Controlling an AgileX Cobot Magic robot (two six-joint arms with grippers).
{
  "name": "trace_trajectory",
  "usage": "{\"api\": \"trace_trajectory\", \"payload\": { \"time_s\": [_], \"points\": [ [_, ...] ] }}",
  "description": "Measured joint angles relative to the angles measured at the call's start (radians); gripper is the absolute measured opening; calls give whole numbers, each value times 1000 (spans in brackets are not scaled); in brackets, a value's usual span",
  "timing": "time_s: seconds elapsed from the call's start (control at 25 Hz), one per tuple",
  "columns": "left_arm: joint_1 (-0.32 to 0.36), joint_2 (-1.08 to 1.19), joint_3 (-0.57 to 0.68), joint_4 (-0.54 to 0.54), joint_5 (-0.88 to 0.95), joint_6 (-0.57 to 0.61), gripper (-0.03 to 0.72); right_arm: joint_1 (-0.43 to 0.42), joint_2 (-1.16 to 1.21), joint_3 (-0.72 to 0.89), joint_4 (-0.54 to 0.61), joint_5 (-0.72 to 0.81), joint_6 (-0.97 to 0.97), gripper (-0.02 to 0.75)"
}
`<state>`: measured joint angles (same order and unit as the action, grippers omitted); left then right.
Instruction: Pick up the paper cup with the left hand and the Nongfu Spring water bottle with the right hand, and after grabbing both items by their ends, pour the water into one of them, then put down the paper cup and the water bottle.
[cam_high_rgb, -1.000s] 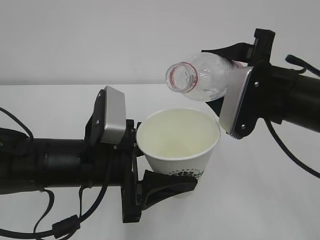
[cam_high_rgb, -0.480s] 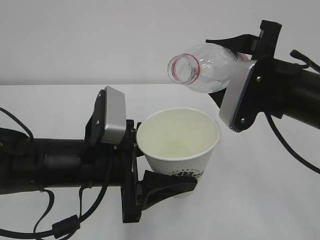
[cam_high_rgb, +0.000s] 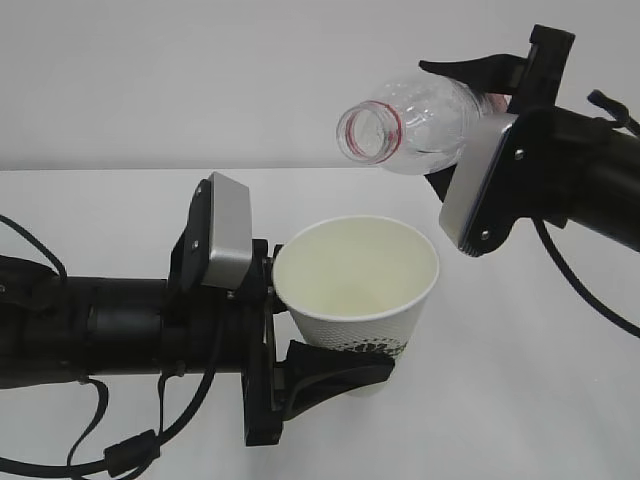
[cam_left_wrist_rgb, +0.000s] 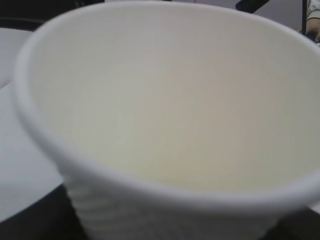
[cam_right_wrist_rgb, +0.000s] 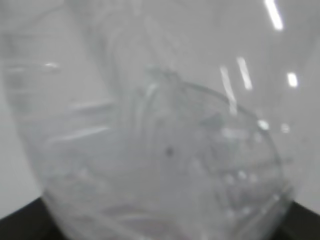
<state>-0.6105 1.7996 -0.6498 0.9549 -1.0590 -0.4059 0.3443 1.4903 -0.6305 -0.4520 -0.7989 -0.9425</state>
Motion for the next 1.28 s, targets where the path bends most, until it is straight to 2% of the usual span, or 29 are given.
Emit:
{"api": "trace_trajectory", "payload": {
  "time_s": [0.52, 1.28],
  "points": [
    [0, 0, 0, -38, -37, 0, 532, 0, 0, 0, 8, -35, -59, 513],
    [0, 0, 0, -39, -44, -34, 532, 0, 0, 0, 42, -86, -180, 513]
  ]
}}
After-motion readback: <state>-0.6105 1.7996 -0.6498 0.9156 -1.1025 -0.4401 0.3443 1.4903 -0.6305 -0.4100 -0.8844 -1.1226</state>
